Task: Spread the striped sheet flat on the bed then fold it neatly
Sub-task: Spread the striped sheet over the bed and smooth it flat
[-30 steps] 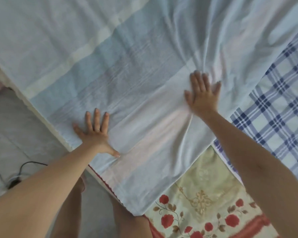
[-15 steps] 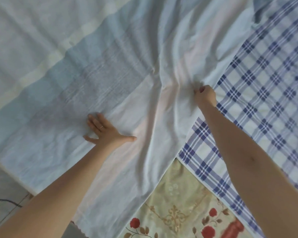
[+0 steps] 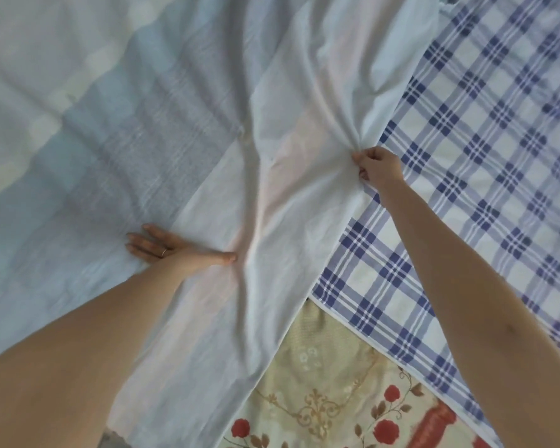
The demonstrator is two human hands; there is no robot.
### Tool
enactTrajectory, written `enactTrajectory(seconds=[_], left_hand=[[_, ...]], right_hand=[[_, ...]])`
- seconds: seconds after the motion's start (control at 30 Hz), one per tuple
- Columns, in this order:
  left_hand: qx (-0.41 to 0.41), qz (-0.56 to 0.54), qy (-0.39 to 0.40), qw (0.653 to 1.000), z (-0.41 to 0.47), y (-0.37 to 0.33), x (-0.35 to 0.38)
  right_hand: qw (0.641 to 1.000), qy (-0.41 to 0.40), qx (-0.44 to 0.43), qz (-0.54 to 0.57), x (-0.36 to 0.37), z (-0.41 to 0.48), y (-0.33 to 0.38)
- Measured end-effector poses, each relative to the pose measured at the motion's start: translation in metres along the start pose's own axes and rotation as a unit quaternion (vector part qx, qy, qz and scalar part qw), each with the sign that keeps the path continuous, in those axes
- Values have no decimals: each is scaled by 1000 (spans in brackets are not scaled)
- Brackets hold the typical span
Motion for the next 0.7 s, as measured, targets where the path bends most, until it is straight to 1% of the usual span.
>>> enactTrajectory(seconds=[0.07, 0.17, 0.27, 0.33, 0.43, 0.5, 0.53, 0.57, 0.6, 0.63, 0.67, 0.7], left_hand=[[2, 8, 10, 1000, 0, -3, 0], [0, 6, 7, 1000, -2, -5, -1], [3, -3, 7, 1000, -2, -6, -2], [-3, -15, 15, 1000, -3, -4, -1], [-9, -12, 5, 1000, -6, -4, -4], [-5, -18, -14, 1000, -5, -6, -4], [-6, -33, -40, 999, -5, -6, -4], [-13, -53, -67, 996, -5, -4, -5], [-23, -68, -77, 994, -5, -3, -2], [-34, -73, -72, 994, -4, 0, 0], [-43, -71, -63, 995, -2, 2, 2], [-46, -67, -55, 995, -1, 2, 2]], right_hand=[[999, -17, -29, -41, -5, -2, 4], [997, -24, -55, -45, -11, -4, 10], [997, -36, -45, -45, -13, -5, 14], [996, -59, -40, -48, -15, -6, 15], [992, -105, -38, -64, -27, -11, 16], [985, -126, -50, -102, -36, -13, 17], [978, -136, -64, -146, -38, -15, 19], [965, -147, -79, -203, -37, -16, 20], [949, -159, -91, -258, -38, -16, 20], [937, -171, -100, -288, -36, -16, 19], [935, -174, -100, -293, -35, -15, 15], [943, -165, -93, -275, -32, -13, 10]])
Point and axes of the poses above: each hand's wrist, its own z-axis towards the middle knuckle, its own x-axis out of the palm, y = z × x, the point moved 9 cm from there along z, towards the middle knuckle, and after that the axes turned 11 degrees about x, right-handed, at the moved point
